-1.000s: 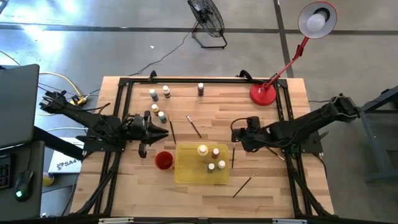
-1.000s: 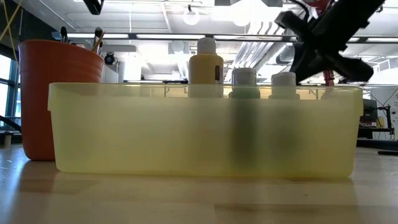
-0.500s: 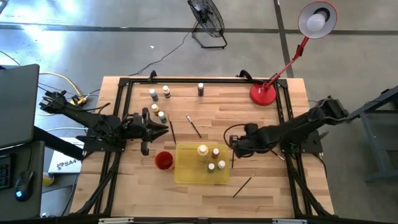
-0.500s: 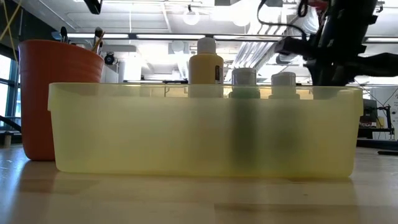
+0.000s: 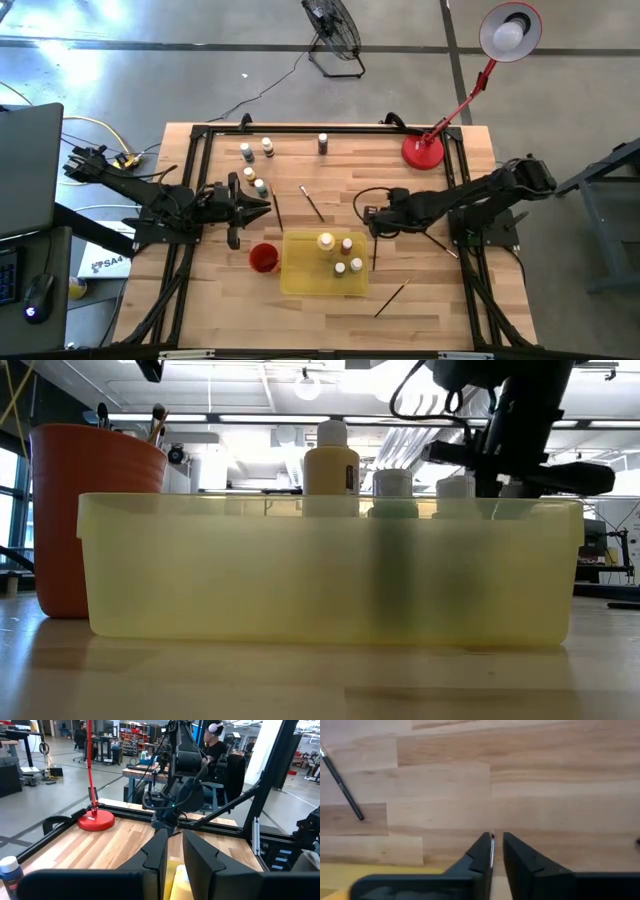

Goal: Pick & Place Paint Supplies
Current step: Put the silver paintbrush into the orange cup

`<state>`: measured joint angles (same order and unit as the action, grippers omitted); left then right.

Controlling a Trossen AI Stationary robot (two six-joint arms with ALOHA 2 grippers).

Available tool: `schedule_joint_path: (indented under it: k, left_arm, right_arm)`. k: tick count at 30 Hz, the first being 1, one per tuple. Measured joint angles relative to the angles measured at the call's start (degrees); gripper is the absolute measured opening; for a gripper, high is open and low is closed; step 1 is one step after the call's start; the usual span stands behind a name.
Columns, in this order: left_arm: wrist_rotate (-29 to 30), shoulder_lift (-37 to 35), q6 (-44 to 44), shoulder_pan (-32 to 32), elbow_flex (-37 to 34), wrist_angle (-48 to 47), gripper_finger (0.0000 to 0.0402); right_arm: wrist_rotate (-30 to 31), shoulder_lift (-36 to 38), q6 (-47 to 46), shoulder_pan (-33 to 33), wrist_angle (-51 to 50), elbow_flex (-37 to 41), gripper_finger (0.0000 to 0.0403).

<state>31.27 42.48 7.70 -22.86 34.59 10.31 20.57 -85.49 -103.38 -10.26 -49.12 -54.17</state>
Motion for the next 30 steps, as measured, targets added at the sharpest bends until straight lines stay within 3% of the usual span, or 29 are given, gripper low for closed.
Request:
schedule_joint_path:
  k: [4, 8, 16, 30]
  left_arm:
    - [0.00, 0.00, 0.02, -0.01, 0.00, -0.16, 0.0058]
    - [0.00, 0.00, 0.00, -0.01, 0.00, -0.20, 0.0058]
    - [0.68, 0.00, -0.59, 0.00, 0.00, -0.22, 0.0058]
    - [0.79, 0.00, -0.57, -0.01, 0.00, -0.32, 0.0058]
  right_arm:
    - [-1.31, -1.20, -1.67, 1.45, 0.47, 0.00, 0.0091]
    - [-4.72, -4.28, -2.01, 2.74, 1.66, 0.00, 0.0106]
    - [-8.75, -10.49, -1.87, 3.65, 6.64, 0.02, 0.0081]
    - [-8.60, -10.63, -3.53, 4.36, 7.63, 0.02, 0.0075]
